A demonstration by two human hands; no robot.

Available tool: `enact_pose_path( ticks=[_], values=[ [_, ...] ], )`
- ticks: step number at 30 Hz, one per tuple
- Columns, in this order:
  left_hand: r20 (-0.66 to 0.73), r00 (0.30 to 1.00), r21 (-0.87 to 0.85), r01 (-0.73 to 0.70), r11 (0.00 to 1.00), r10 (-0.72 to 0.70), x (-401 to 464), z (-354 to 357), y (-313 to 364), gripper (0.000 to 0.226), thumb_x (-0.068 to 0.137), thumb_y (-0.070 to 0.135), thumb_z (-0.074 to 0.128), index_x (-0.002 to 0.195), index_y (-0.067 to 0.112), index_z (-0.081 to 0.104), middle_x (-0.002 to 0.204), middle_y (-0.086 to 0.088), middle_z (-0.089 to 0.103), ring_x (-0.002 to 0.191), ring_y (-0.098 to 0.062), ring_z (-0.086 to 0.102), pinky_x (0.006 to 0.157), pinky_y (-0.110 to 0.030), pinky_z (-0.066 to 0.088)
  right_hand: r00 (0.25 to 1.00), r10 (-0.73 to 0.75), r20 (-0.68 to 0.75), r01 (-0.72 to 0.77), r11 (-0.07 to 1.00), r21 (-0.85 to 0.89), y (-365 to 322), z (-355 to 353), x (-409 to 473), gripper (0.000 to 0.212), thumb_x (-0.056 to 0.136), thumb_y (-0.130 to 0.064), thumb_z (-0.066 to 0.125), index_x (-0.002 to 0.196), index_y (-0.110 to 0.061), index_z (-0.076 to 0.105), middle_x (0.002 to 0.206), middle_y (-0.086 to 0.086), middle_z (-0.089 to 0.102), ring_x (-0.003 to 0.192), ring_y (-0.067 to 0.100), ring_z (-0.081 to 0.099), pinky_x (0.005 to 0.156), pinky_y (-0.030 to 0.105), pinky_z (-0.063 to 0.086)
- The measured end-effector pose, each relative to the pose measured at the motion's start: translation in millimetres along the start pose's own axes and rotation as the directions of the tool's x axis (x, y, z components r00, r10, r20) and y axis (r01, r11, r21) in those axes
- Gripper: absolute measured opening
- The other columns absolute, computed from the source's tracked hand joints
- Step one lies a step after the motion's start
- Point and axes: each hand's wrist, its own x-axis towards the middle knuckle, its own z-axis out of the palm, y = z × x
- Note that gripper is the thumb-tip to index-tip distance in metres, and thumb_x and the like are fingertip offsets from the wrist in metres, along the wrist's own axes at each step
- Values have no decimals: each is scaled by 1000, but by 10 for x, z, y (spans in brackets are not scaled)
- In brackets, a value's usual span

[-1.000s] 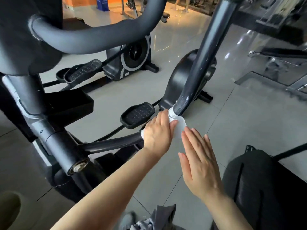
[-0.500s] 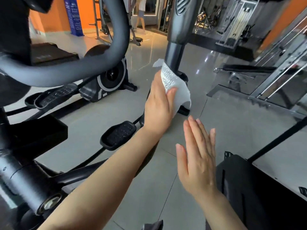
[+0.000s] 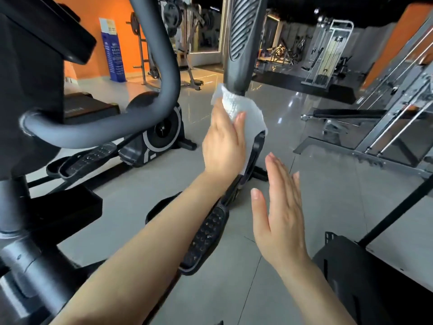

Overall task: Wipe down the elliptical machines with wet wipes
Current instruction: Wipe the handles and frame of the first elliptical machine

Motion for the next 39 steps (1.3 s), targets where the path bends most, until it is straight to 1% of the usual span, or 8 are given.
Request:
enact_pose_path(
  ticks=[3, 6, 11, 15, 21, 26, 33, 39],
  values=[
    [-60, 998, -45, 13, 999, -15, 228, 29, 123, 50, 105, 31, 36, 142, -2, 34, 133, -20, 54, 116, -40, 52, 78, -36, 35, 999, 10, -34, -9, 1000, 21, 22, -19, 41, 51, 101, -23, 36, 149, -7, 29, 153, 1, 35, 144, 18, 30, 123, 35, 7],
    [-27, 1000, -65, 7, 998, -8, 124, 50, 88, 55, 106, 28, 36, 154, 6, 19, 151, -15, 41, 130, -33, 45, 92, -34, 37, 999, 6, -35, -5, 999, 46, 13, 14, 9, 51, 101, -23, 37, 149, -8, 27, 151, -1, 34, 143, 18, 32, 123, 34, 8],
    [39, 997, -35, 70, 997, -68, -478, 123, -329, 62, 102, 44, 30, 154, 12, 20, 152, -8, 41, 127, -28, 47, 85, -21, 33, 1000, 3, 12, -4, 999, 53, 3, 59, -116, 52, 101, -25, 36, 149, -10, 26, 151, -3, 33, 143, 18, 31, 123, 36, 9],
    [111, 984, 38, 134, 990, -137, -936, 99, -683, 70, 94, 54, 17, 155, 19, 16, 160, 6, 27, 133, -17, 42, 89, -25, 34, 999, 21, 39, -22, 999, 41, 52, 39, -214, 52, 100, -25, 36, 149, -11, 26, 151, -4, 33, 144, 17, 30, 123, 33, 7],
    [-91, 979, -89, 173, 981, -181, -317, 176, -113, 50, 105, 34, 29, 150, 12, 30, 154, -5, 41, 134, -24, 44, 101, -35, 39, 998, 61, 32, -62, 998, 27, 143, -51, -254, 53, 101, -27, 37, 150, -9, 28, 154, 2, 35, 143, 18, 33, 123, 35, 10],
    [-312, 923, -169, 181, 969, -226, 142, 233, 323, 43, 106, 28, 33, 144, 9, 42, 135, -7, 59, 119, -25, 53, 81, -30, 36, 995, 95, 38, -96, 995, 24, 231, -117, -311, 53, 101, -31, 36, 149, -8, 30, 153, 8, 39, 142, 21, 35, 123, 33, 10],
    [-279, 960, -95, -27, 995, 0, -392, 285, -216, 48, 100, 3, 40, 147, 11, 36, 146, -12, 48, 133, -17, 38, 107, -5, 20, 995, 90, 53, -90, 996, 8, 272, -34, -449, 55, 99, -28, 41, 149, -8, 29, 151, -3, 34, 142, 18, 35, 123, 32, 11],
    [-145, 963, 31, -226, 974, 229, -692, 279, -566, 40, 90, -19, 45, 121, 0, 61, 134, -27, 54, 132, -40, 43, 114, -39, 33, 990, 93, 106, -96, 995, 21, 239, 82, -573, 55, 99, -29, 42, 149, -8, 29, 151, -2, 34, 140, 20, 37, 122, 32, 12]
  ],
)
